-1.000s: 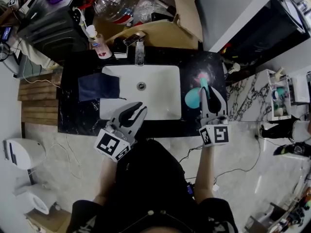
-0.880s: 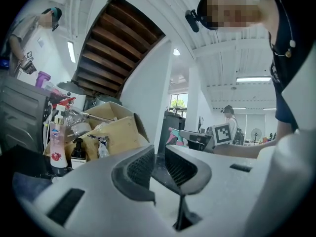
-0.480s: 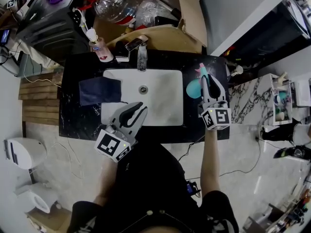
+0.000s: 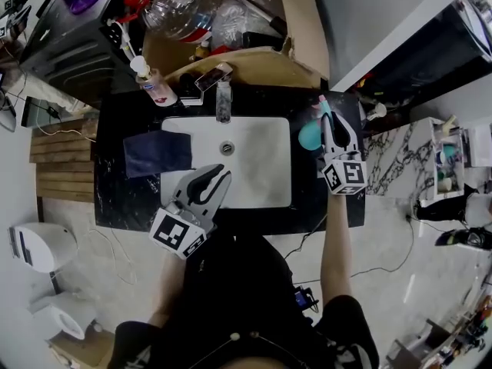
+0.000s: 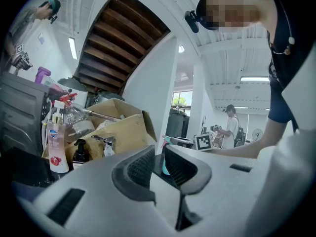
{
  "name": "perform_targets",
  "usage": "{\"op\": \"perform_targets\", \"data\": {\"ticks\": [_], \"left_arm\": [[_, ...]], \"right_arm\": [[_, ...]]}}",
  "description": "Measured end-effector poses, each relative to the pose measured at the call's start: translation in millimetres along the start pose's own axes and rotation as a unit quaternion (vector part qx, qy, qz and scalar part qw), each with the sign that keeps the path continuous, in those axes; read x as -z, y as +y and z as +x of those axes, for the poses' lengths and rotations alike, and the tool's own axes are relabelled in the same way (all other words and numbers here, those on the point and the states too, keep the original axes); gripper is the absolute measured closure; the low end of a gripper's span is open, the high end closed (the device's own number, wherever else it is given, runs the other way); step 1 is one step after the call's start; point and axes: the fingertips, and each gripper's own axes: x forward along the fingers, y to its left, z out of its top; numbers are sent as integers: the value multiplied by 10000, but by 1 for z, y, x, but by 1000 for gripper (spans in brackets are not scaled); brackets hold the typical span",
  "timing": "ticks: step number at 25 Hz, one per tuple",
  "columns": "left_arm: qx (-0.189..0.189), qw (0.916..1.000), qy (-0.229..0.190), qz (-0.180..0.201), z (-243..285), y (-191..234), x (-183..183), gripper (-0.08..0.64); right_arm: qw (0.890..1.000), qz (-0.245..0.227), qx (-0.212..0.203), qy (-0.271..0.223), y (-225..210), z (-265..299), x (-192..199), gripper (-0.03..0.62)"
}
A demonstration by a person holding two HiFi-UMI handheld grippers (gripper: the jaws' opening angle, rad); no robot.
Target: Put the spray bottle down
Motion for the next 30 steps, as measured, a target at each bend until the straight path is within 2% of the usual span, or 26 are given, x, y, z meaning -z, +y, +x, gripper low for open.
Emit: {"op": "perform_targets", "data": {"ticks": [9, 16, 18, 20, 30], "left_arm": [[-36, 10000, 79, 27, 5, 11, 1, 506], [-40, 9999, 107, -6, 6, 16, 3, 506], [-39, 9999, 111, -2, 7, 17, 3, 506], [-23, 9999, 115, 6, 8, 18, 2, 506], [22, 10000, 82, 23, 9, 18, 0, 506]], "right_arm": [[9996, 106, 5, -255, -14, 6, 1, 526], [9985, 469, -154, -256, -14, 6, 3, 517], [9980, 547, -185, -274, -13, 6, 3, 498], [9977, 577, -181, -303, -13, 5, 2, 451], [9977, 504, -100, -439, -11, -12, -21, 395]]}}
